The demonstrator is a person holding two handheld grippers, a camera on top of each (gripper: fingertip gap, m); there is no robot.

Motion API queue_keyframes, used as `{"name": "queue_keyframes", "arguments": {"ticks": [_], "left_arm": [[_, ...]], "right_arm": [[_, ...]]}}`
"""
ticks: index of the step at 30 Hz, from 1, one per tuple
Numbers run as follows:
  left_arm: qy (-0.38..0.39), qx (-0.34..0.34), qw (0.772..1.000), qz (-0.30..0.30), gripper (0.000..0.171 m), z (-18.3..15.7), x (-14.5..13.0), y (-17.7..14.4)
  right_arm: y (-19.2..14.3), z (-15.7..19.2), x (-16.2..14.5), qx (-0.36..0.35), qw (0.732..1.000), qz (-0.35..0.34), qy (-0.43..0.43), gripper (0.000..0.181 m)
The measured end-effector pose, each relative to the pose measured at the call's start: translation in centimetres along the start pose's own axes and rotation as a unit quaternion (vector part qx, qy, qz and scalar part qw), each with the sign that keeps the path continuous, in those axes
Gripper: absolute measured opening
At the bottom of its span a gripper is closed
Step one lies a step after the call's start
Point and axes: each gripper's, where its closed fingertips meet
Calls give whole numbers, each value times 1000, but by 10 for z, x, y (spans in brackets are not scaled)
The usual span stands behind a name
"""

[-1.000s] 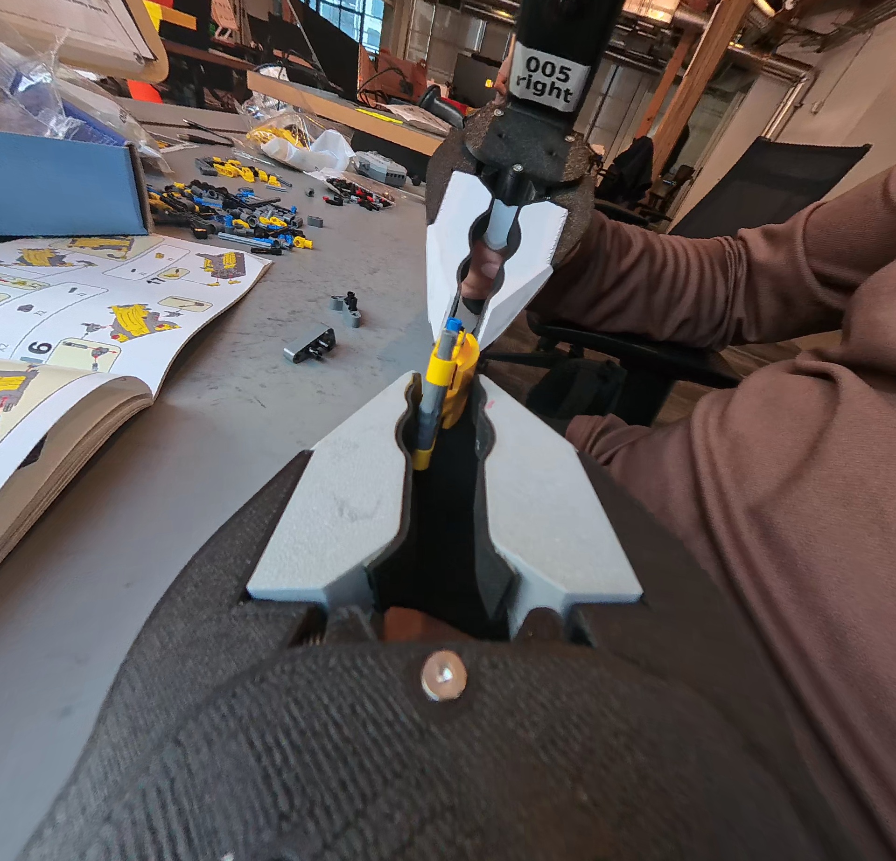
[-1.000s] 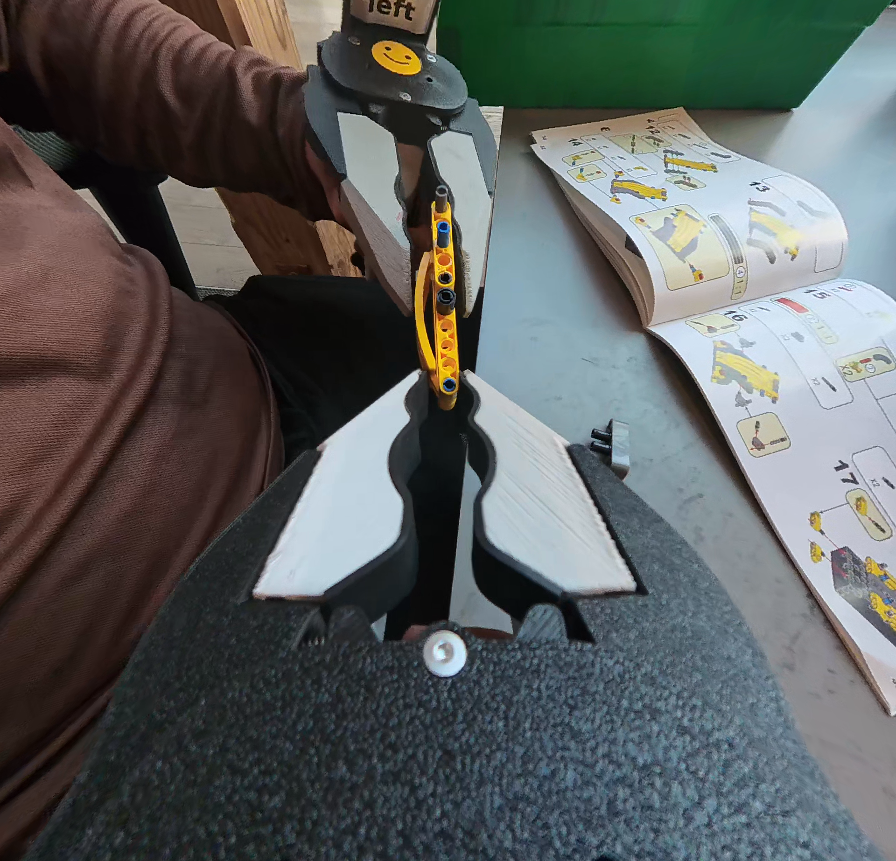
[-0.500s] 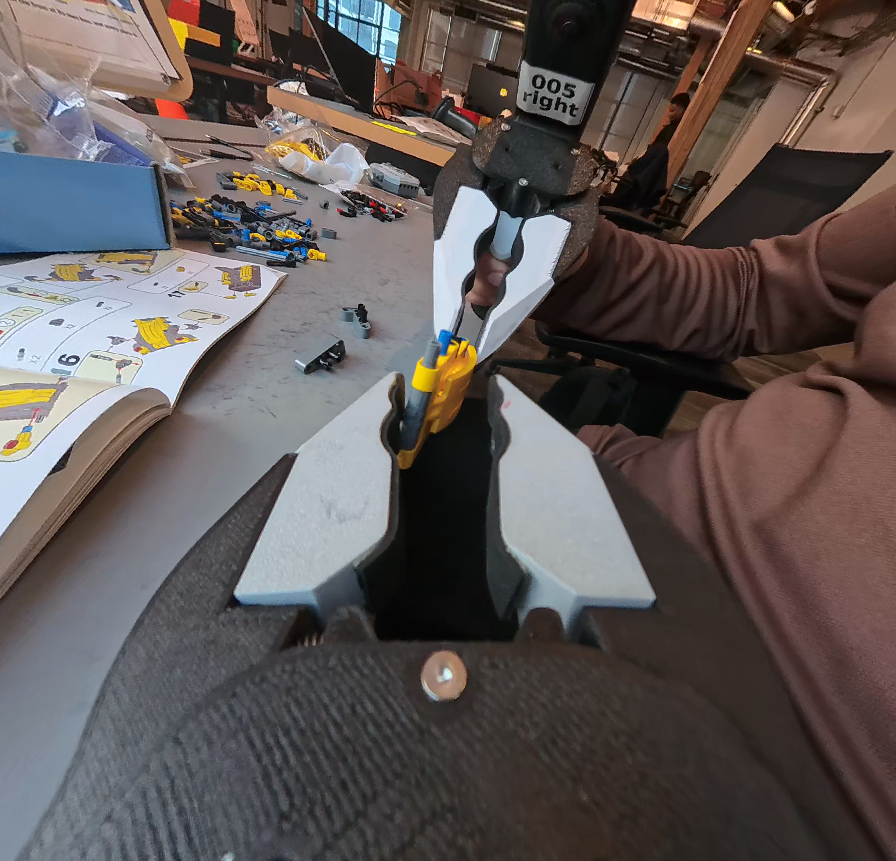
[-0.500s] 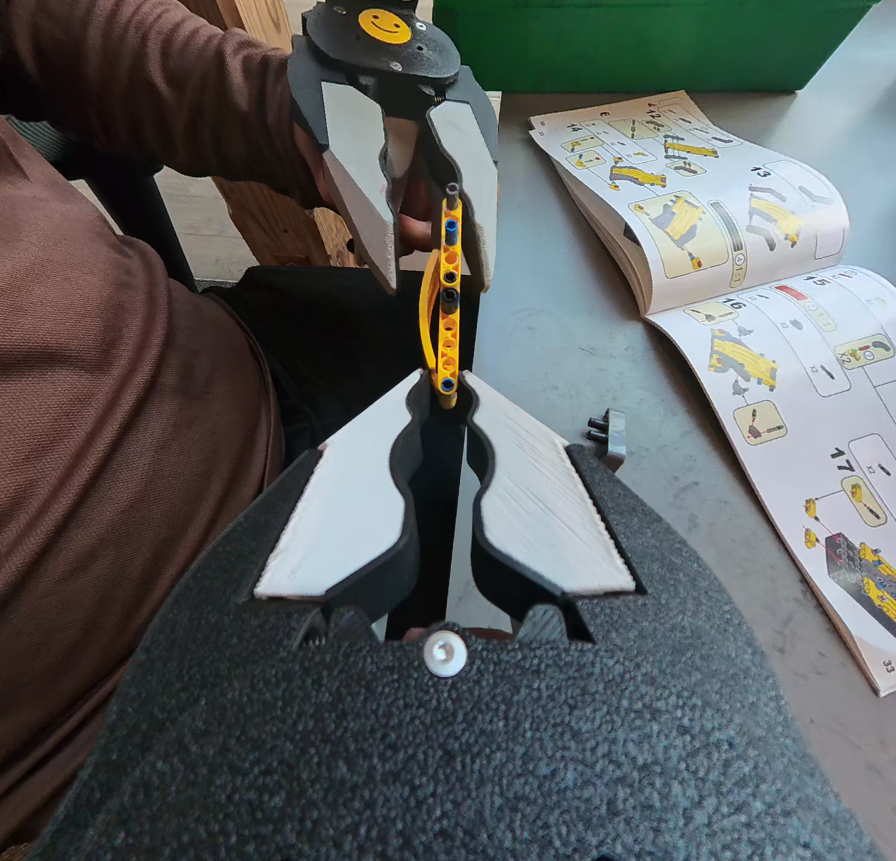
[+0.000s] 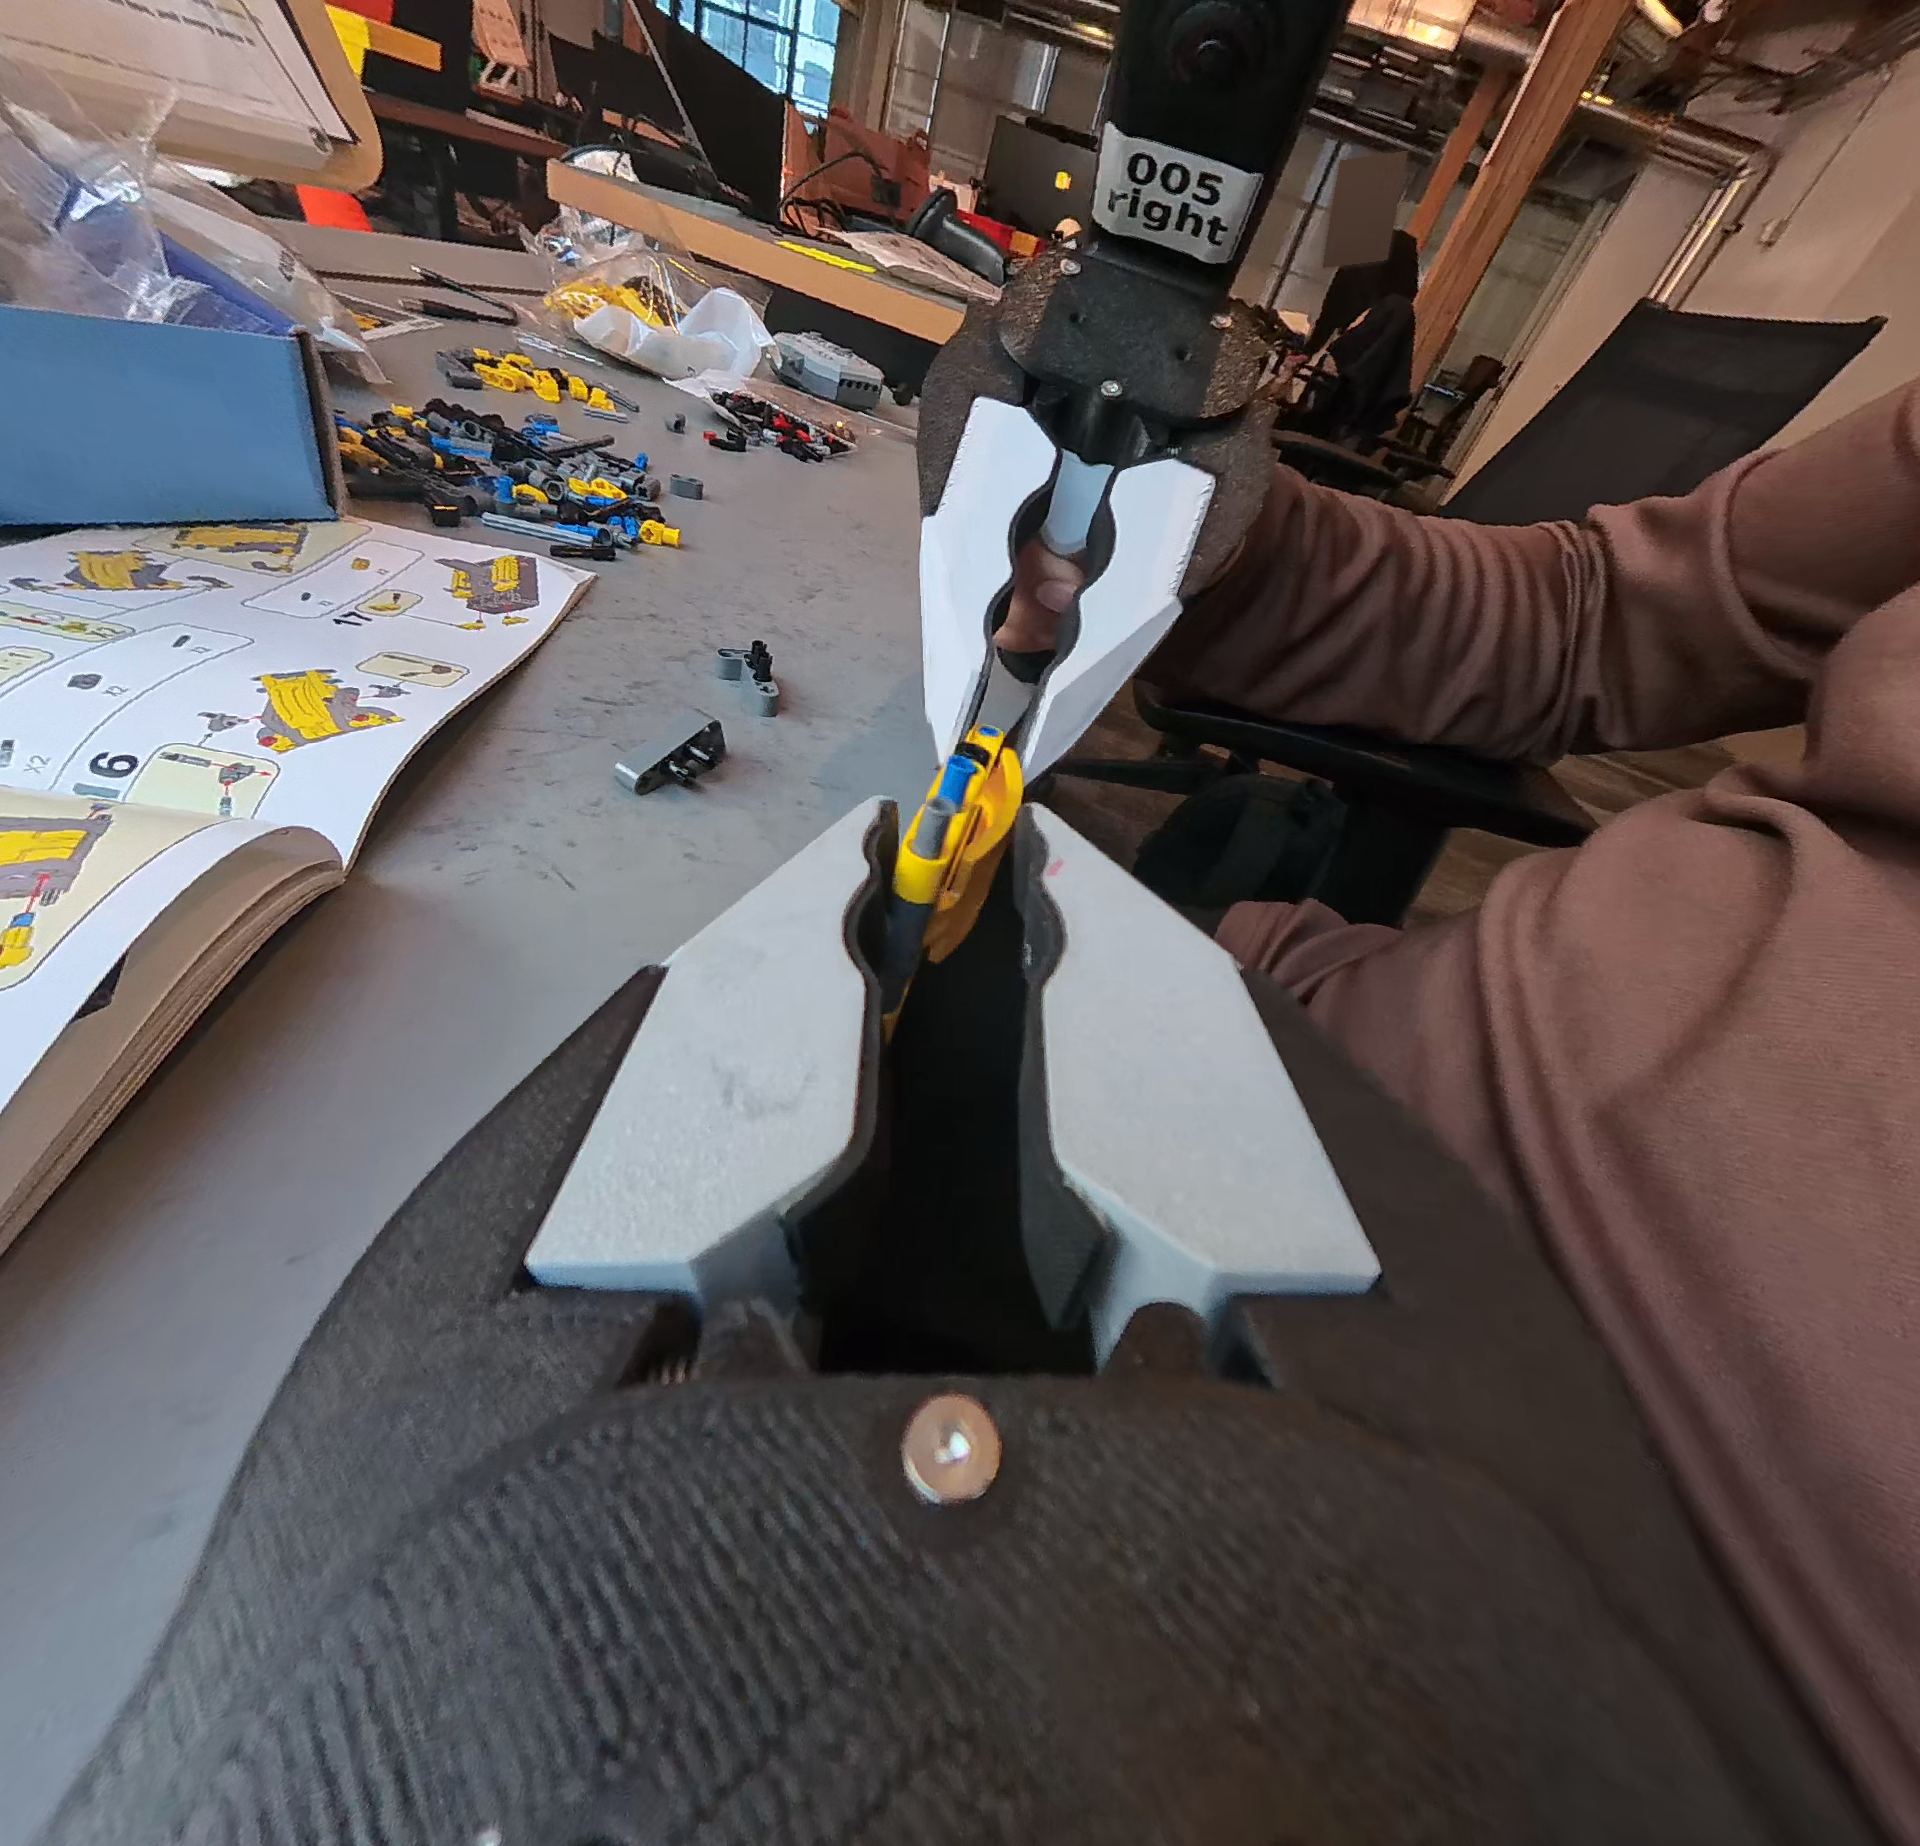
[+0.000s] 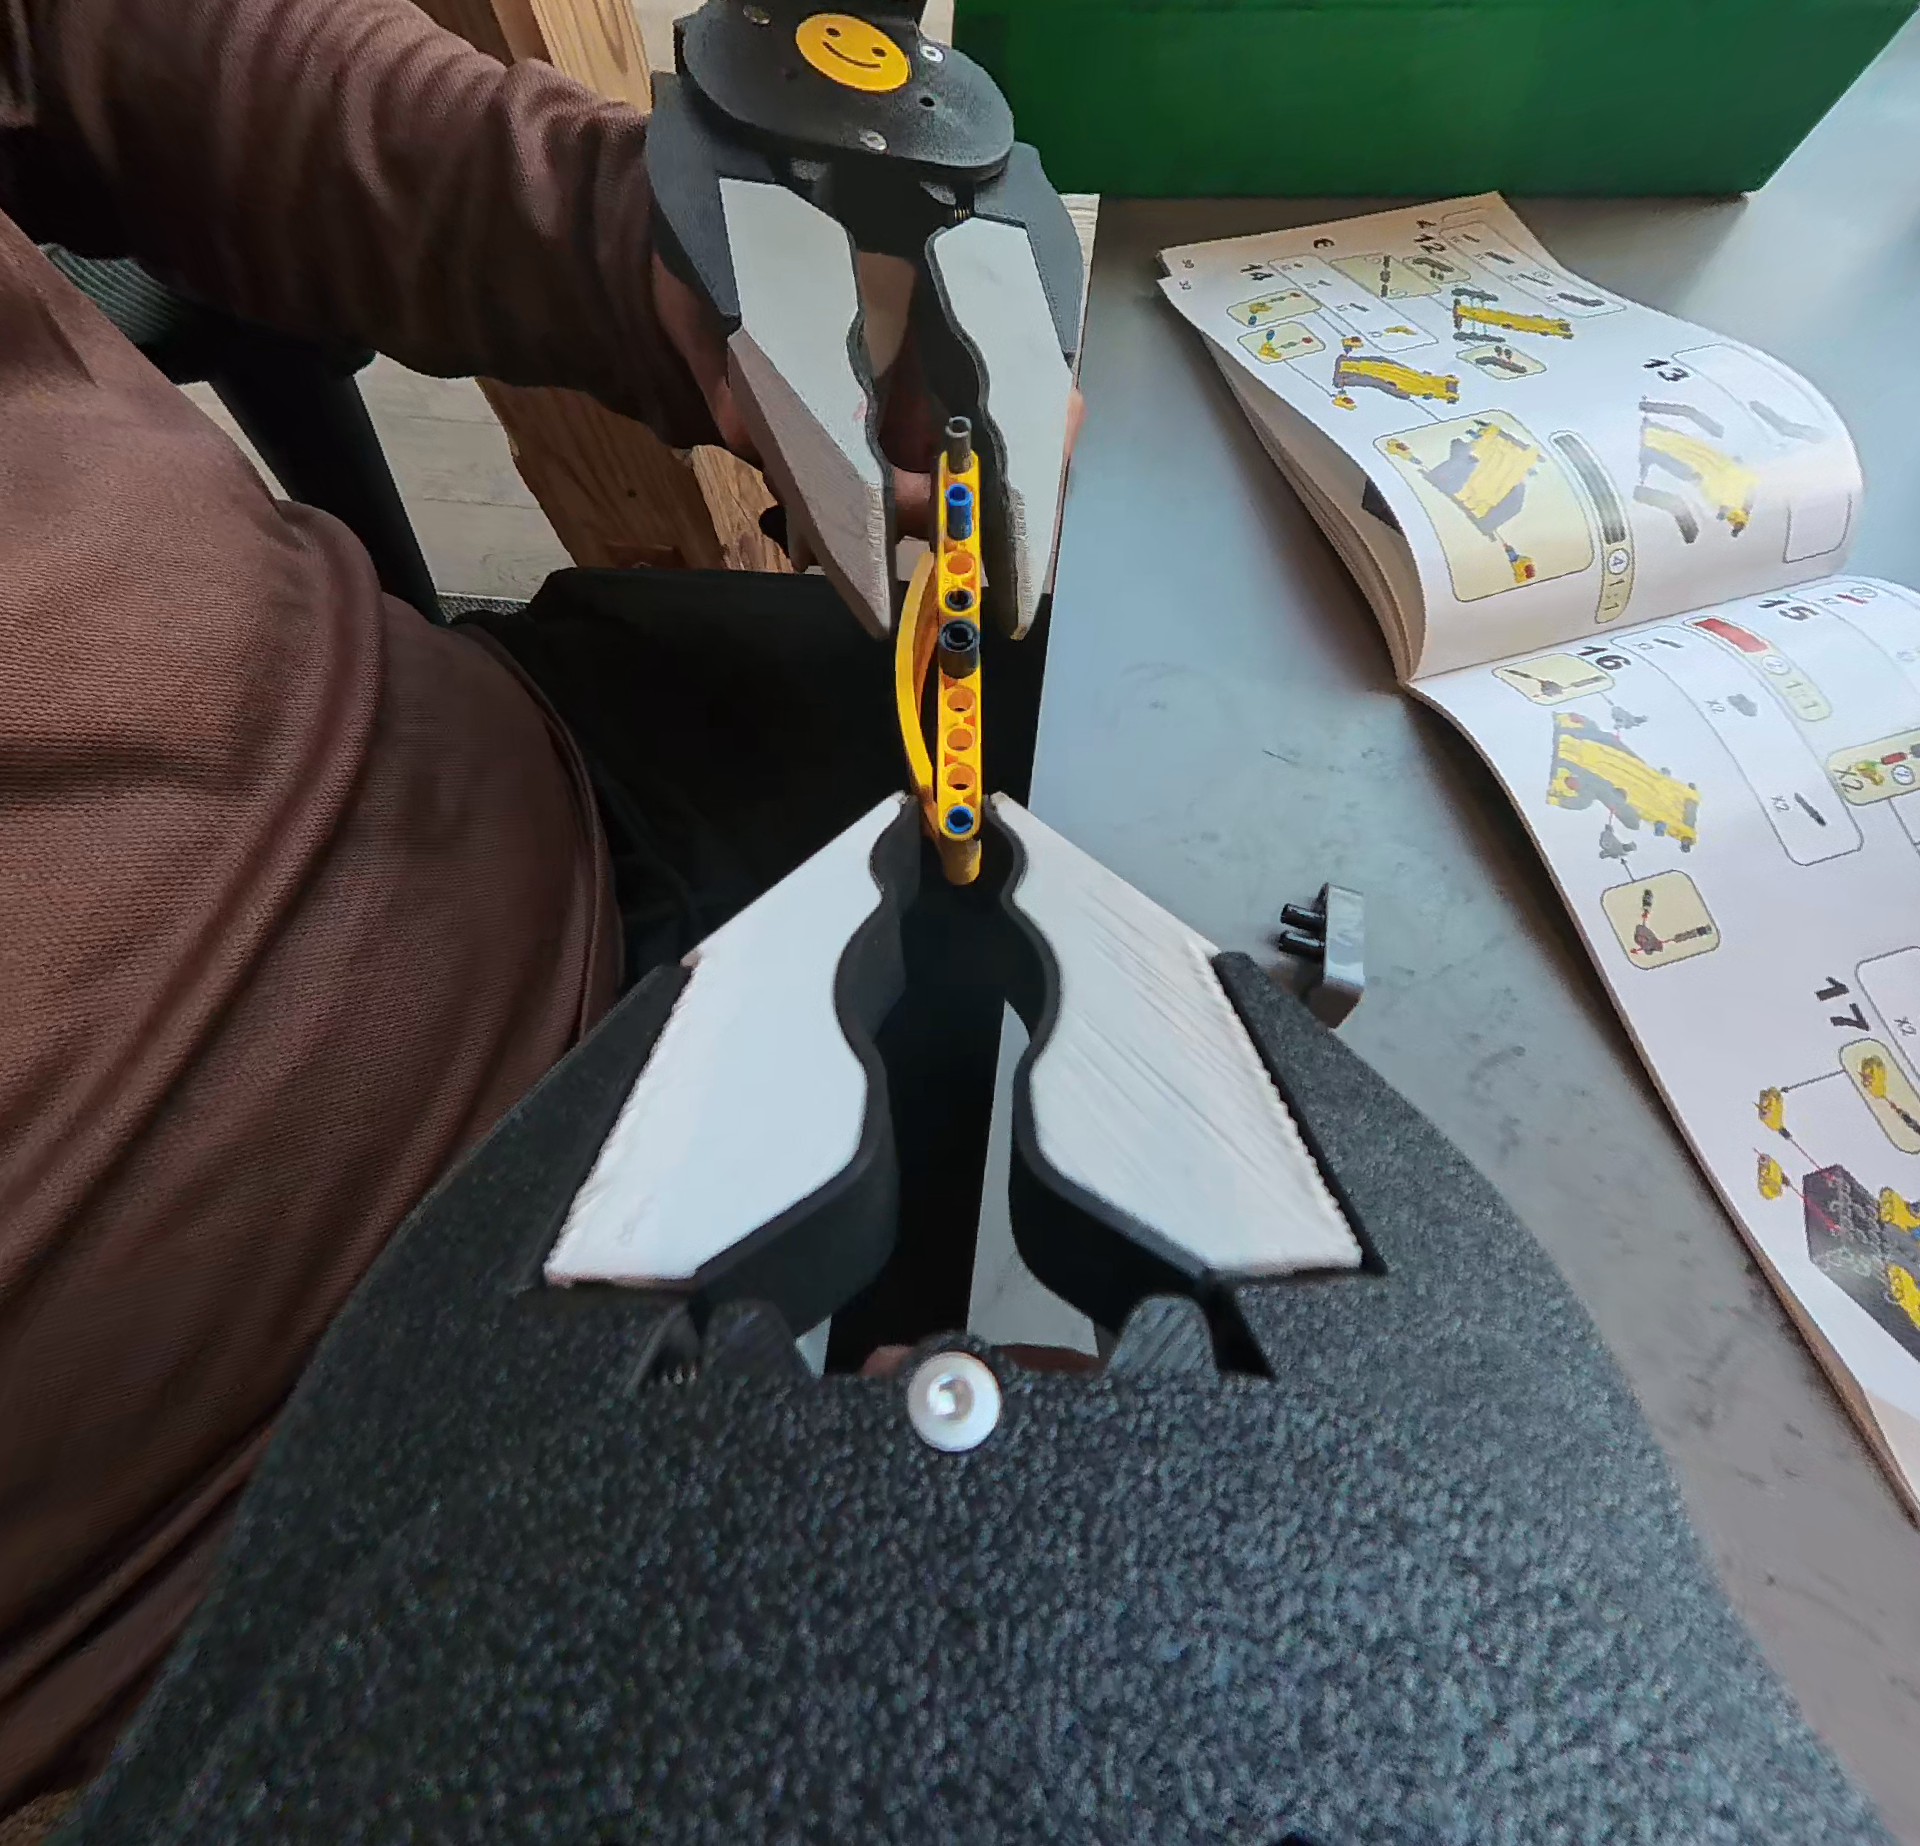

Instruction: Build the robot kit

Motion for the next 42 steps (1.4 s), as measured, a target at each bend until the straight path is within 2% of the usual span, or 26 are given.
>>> {"name": "queue_keyframes", "arguments": {"ticks": [4, 9, 14, 19, 23, 24, 31, 33, 34, 35, 39, 42], "left_arm": [[18, 10, 1000, 15, 18, 2, -5, 1], [76, 17, 997, 28, 14, -1, -7, 0], [65, 26, 997, 36, 12, 4, -8, 0], [50, 47, 997, 34, 12, 15, -6, -4], [55, 56, 997, 28, 12, 17, -3, -5], [56, 56, 996, 28, 12, 17, -3, -5], [50, 61, 996, 32, 12, 22, -4, -7], [56, 65, 996, 35, 12, 25, -4, -7], [64, 71, 995, 39, 12, 27, -4, -8], [73, 77, 993, 45, 12, 29, -4, -8], [115, 112, 984, 76, 13, 38, -7, -6], [123, 119, 981, 91, 13, 38, -9, -3]], "right_arm": [[-1, -1, 1, -1, 1000, -2, 0, 10], [-1, -4, -1, -14, 1000, 2, -6, 12], [-8, -14, 1, -21, 999, -15, 33, 8], [-31, -50, 0, -107, 991, -37, 69, 13], [-28, -65, -22, -150, 984, 18, 94, 24], [-26, -67, -26, -155, 983, 31, 91, 29], [-13, -78, -47, -187, 975, 115, 35, 29], [-9, -82, -50, -190, 973, 129, 23, 23], [-7, -82, -50, -185, 974, 131, 16, 10], [-4, -81, -51, -177, 975, 132, 10, 9], [-6, -84, -49, -191, 972, 134, -10, 8], [-10, -83, -39, -211, 970, 108, -49, 8]]}}
Point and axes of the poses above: each gripper's, where its closed fingertips meet, y out along the fingers, x out of its top, z = x × y across the jaws, and after that the axes turned 8 degrees about -y, right-handed
